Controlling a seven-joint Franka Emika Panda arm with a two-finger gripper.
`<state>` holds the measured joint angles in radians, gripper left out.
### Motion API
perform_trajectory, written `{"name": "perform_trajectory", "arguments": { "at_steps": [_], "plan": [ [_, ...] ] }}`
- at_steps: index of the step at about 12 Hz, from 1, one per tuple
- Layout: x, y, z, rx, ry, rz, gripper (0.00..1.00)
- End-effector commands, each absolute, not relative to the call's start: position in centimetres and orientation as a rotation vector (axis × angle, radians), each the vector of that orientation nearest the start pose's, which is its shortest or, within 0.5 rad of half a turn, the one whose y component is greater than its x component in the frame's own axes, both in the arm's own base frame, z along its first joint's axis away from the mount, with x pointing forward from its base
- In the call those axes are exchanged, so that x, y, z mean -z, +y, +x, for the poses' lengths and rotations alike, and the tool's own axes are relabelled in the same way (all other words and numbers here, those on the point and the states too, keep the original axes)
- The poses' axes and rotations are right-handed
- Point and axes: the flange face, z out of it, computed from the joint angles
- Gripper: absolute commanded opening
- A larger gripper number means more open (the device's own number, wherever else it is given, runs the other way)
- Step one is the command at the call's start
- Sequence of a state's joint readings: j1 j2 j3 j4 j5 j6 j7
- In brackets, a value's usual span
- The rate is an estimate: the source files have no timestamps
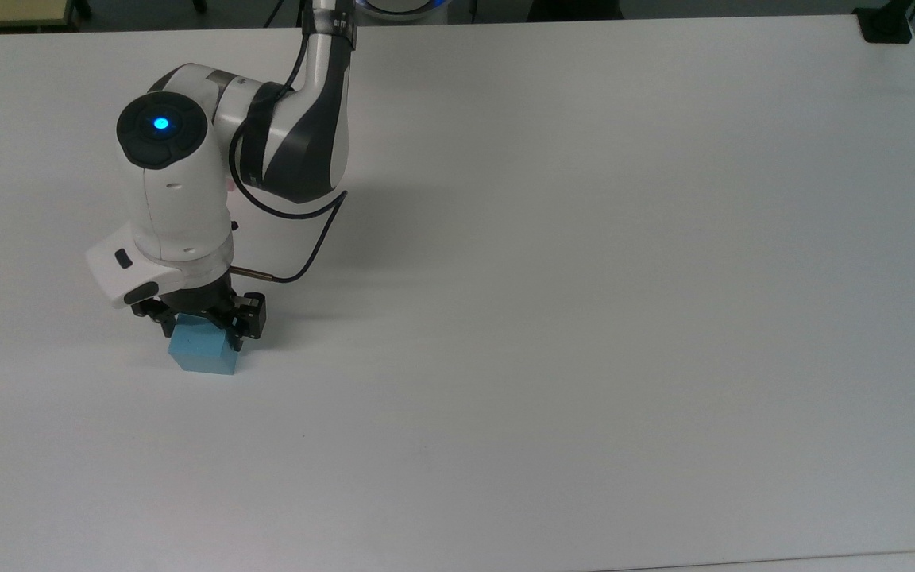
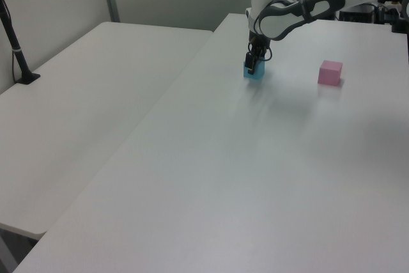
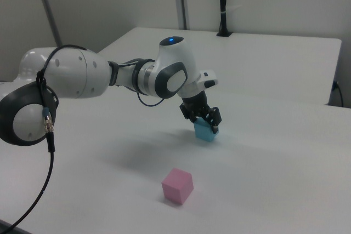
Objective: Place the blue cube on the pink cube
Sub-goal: 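Lower the gripper around the light-blue cube and close it, then lift the light-blue cube and carry it toward the pink cube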
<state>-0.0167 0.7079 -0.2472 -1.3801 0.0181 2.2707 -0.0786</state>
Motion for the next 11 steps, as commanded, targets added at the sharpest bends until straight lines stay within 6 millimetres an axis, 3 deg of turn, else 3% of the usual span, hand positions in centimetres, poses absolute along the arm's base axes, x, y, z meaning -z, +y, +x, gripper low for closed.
{"name": "perform_trajectory", "arguments": {
  "at_steps": [1,3,7,11],
  "plan": [
    [-32.6,-15.1,73.1,0.333,0.196,-3.253,0.45],
    [-33.8,-15.2,73.1,0.359,0.206,-3.245,0.4],
    [-41.4,-16.7,72.2,0.486,0.278,-3.199,0.4],
    [-48.0,-17.4,69.7,0.453,0.25,-3.182,0.41]
  ]
}}
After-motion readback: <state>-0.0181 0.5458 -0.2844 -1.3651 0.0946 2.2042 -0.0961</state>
